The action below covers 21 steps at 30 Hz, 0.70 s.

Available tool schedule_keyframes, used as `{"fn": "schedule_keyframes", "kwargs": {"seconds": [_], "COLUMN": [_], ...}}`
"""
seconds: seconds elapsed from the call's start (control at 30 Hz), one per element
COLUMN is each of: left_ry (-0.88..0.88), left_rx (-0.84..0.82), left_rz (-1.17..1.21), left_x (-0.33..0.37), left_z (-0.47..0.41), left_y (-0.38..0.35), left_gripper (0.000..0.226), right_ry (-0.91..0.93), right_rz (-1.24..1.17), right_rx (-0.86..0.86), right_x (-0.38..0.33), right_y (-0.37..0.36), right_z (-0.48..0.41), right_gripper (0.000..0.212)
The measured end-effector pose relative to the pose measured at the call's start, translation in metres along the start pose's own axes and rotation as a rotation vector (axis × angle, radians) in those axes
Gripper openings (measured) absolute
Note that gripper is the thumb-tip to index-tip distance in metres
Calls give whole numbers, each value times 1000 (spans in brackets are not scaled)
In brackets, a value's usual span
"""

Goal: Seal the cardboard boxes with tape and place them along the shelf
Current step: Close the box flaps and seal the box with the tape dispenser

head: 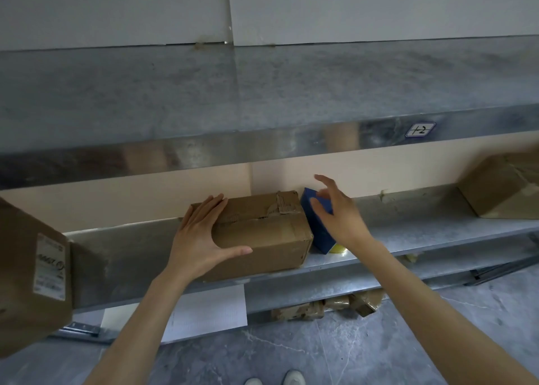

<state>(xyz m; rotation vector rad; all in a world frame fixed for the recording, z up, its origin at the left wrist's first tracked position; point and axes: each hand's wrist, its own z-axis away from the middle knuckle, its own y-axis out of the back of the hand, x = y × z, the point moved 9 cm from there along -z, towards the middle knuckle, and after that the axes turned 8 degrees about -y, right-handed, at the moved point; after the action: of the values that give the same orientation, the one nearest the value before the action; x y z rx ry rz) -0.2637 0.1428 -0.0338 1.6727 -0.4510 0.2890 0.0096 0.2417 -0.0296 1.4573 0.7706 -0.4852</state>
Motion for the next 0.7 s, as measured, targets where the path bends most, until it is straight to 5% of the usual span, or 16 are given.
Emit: {"fn": "schedule_keyframes", "kwargs": {"seconds": [0.2,0.47,0.7], "left_ry": [-38,102,200], "left_rx": [70,169,171], "left_rz": [46,181,142], "left_x": [1,-8,-18], "left_z": [2,2,3], "left_y": [0,1,-3], "left_gripper": [122,84,74], "right_ry": [4,-19,7], "right_rz": [-258,-90,31], "right_rx": [-247,-206,-177], "right_x": [-52,-45,-45], "right_y": [-58,-65,-68], "right_z": [10,9,4], "right_gripper": [47,69,75]}}
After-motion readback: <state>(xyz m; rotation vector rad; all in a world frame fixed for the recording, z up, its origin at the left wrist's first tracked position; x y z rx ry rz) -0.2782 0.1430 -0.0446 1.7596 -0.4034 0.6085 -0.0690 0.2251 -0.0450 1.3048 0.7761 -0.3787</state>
